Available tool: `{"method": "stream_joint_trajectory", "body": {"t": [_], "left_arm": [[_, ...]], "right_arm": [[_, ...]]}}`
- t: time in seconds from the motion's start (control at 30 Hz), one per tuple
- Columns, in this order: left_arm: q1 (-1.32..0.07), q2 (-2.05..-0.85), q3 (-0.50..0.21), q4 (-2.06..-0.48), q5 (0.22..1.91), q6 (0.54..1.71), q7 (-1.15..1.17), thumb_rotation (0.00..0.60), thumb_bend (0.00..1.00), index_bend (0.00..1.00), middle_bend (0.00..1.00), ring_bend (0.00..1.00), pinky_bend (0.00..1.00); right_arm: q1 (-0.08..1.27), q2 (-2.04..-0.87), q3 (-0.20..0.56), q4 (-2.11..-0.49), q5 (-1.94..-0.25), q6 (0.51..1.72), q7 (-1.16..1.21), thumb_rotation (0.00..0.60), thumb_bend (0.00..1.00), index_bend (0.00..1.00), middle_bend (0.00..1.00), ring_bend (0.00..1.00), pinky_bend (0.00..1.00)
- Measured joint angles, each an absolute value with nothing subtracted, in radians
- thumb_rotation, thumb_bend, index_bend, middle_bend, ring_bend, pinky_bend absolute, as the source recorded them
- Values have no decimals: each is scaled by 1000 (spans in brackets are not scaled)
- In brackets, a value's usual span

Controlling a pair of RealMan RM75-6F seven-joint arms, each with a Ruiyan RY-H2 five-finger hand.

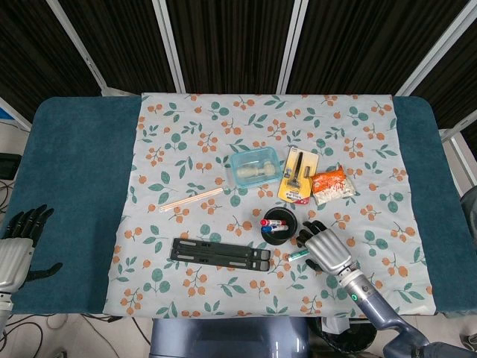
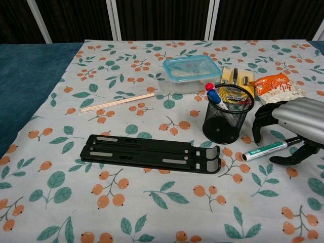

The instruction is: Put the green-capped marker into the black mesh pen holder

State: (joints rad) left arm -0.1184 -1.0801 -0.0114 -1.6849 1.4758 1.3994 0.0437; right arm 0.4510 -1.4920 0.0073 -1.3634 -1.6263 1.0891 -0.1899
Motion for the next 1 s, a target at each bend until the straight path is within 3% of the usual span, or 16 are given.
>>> {"method": "stream_joint_trajectory", "body": {"t": [0.3, 0.67, 1.0], "left_arm": [[-119, -1079, -12, -1686, 1471, 1396, 43, 600, 33, 0, 0, 0, 0], [-120, -1079, -12, -1687, 1470, 1396, 43, 600, 32, 0, 0, 0, 0], [-120, -1077, -12, -1687, 1472, 1394, 34, 600, 32, 0, 0, 0, 0]], "right_arm": [[455, -1505, -3, -1345, -1611, 1084, -192, 600, 394, 503, 395, 205, 236], [454, -1506, -18, -1343, -1614, 1100, -181, 600, 556, 650, 533, 288, 248], [444, -1490, -32, -1361, -1625, 1131, -157, 600, 579, 684, 567, 333, 248]]}}
